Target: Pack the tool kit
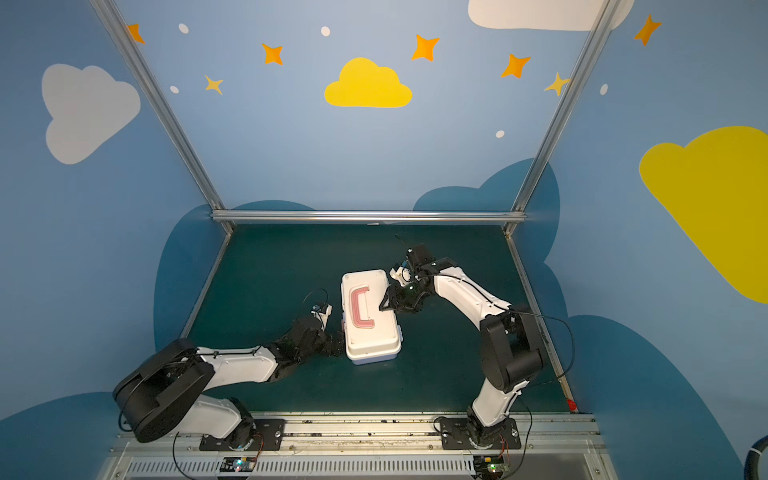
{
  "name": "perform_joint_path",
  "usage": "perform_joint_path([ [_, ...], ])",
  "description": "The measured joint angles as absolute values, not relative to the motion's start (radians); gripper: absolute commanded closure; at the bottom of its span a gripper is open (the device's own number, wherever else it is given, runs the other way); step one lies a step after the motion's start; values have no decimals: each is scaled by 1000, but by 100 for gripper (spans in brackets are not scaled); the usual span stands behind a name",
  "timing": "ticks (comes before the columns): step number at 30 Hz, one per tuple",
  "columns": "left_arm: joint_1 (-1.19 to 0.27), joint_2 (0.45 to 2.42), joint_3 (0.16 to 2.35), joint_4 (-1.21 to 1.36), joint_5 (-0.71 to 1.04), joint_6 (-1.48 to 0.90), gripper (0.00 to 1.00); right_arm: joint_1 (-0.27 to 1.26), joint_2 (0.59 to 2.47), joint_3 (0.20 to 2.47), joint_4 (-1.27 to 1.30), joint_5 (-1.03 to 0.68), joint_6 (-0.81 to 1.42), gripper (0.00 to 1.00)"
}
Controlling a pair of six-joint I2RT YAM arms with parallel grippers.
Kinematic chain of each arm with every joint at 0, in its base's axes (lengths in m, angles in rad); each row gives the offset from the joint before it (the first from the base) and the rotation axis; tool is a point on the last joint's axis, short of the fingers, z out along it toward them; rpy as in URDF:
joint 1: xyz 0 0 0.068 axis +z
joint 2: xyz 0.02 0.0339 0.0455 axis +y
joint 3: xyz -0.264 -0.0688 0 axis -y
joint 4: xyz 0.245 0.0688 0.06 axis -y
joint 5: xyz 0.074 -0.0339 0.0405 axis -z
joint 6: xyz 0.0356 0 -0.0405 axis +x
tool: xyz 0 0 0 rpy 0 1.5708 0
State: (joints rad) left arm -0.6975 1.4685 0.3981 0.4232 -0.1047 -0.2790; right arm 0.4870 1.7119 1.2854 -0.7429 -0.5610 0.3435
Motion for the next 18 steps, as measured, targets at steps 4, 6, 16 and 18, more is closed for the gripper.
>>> perform_joint_path([
  [4, -698, 1514, 436, 409, -199, -281, 0, 487, 1710, 1285, -743, -561, 344, 46],
  [6, -706, 1517, 446, 379, -248, -285, 0, 487, 1710, 1285, -743, -560, 344, 46],
  [16, -713, 1391, 458, 283, -339, -313, 0, 488, 1708, 1281, -738, -561, 344, 46],
  [18, -710, 1370, 464, 271, -330, -339, 1, 488, 1708, 1281, -738, -561, 344, 46],
])
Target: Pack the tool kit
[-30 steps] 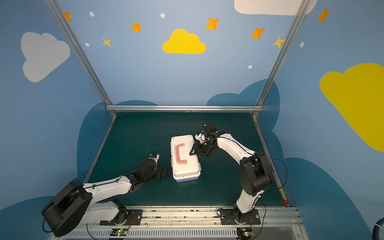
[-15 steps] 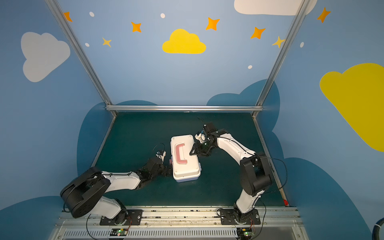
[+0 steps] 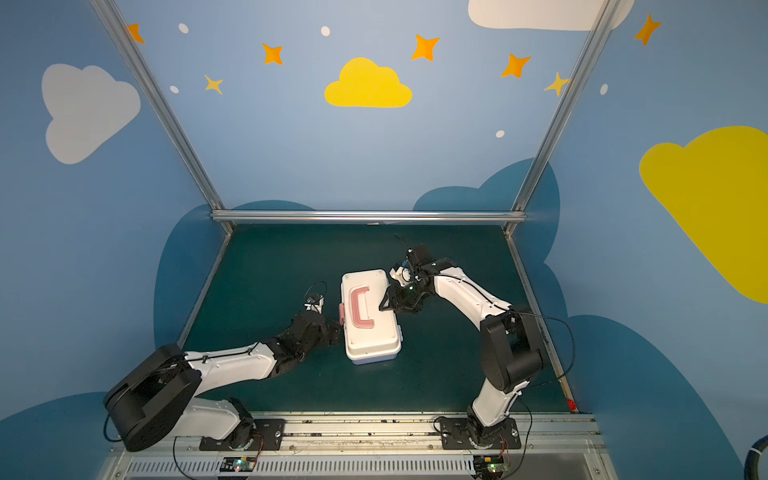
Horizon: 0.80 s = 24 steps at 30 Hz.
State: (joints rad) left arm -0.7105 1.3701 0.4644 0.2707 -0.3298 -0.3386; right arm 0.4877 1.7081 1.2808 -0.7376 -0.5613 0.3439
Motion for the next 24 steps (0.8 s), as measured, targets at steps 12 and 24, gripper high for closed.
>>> perform_joint_path([
  [12, -584, 1332, 445, 320, -41, -576, 23, 488, 1708, 1279, -733, -567, 344, 46],
  [24, -526, 1271, 384, 513, 217, -754, 44, 488, 1709, 1279, -733, -570, 344, 46],
])
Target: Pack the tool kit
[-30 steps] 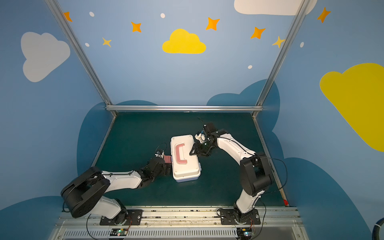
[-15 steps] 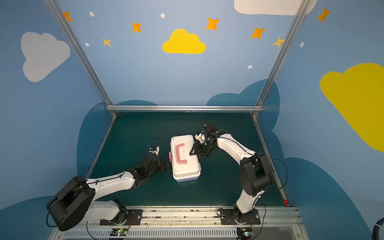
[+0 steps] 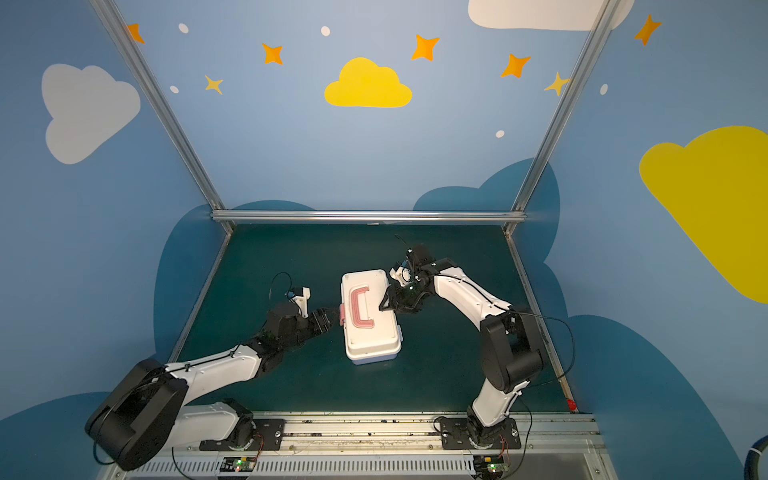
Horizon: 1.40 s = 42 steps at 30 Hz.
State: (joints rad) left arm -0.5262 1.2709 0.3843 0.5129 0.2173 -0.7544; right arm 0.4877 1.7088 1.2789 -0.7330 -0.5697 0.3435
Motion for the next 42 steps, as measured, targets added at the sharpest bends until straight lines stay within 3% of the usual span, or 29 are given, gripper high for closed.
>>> perform_joint_path([
  [8, -540, 1211, 348, 539, 247, -790, 74, 488, 1709, 1279, -733, -570, 343, 46],
  [42, -569, 1264, 366, 550, 258, -781, 84, 488, 1710, 1279, -733, -569, 343, 47],
])
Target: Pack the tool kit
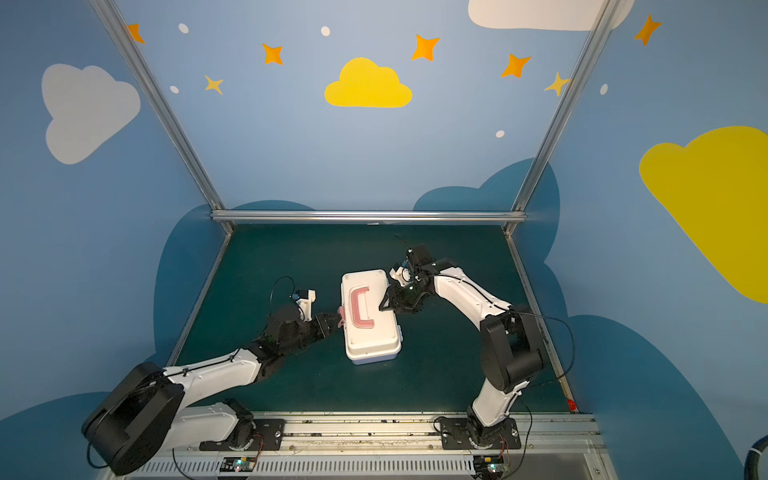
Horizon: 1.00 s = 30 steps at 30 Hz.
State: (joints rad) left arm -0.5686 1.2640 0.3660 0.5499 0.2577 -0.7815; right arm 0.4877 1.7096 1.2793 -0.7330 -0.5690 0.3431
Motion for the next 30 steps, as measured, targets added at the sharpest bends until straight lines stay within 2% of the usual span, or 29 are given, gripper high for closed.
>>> perform_joint_path([
  [24, -589, 1283, 426, 499, 248, -745, 86, 488, 1710, 1279, -733, -569, 343, 47],
  [30, -583, 1239, 462, 354, 199, -701, 84, 488, 1709, 1279, -733, -568, 343, 47],
])
